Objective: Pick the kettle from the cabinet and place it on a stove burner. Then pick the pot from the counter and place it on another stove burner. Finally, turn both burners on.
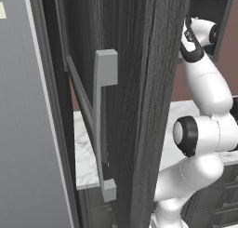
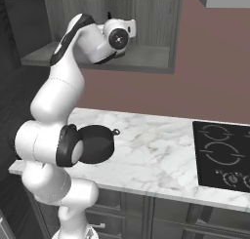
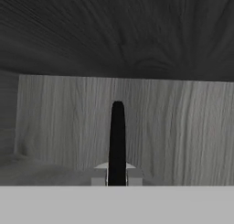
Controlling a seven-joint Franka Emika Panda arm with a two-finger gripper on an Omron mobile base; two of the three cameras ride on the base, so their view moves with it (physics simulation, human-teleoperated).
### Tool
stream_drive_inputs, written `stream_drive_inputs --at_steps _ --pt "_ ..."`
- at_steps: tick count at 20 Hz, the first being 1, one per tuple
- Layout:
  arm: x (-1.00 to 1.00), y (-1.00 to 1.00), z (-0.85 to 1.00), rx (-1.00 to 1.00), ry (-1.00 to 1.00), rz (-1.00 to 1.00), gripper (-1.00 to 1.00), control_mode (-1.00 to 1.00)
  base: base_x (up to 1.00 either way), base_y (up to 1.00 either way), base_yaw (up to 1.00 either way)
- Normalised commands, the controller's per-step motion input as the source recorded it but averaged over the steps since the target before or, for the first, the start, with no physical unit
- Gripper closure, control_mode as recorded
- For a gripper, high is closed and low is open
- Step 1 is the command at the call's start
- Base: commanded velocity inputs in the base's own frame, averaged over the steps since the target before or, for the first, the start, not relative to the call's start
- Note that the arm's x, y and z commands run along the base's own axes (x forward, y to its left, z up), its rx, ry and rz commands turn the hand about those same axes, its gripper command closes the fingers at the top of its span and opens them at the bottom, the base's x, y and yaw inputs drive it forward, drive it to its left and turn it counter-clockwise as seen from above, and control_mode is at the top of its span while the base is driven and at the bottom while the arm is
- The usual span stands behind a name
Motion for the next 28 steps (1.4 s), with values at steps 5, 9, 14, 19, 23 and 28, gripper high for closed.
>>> stream_drive_inputs --at_steps 5,9,14,19,23,28 --pt "-0.49 0.00 0.00 0.00 -0.02 0.00 1.00 -1.00 0.00 0.00 0.00" --pt "-0.52 0.00 0.00 0.00 0.00 0.00 1.00 -1.00 0.00 0.00 0.00" --pt "-0.57 0.00 0.00 0.01 0.00 0.00 1.00 -1.00 0.00 0.00 0.00" --pt "-0.58 0.00 0.00 0.02 0.00 0.00 1.00 -1.00 0.00 0.00 0.00" --pt "-0.61 0.00 0.01 0.02 0.00 0.00 1.00 -1.00 0.00 0.00 0.00" --pt "-0.70 0.00 0.05 0.03 -0.03 0.00 1.00 -1.00 0.00 0.00 0.00"
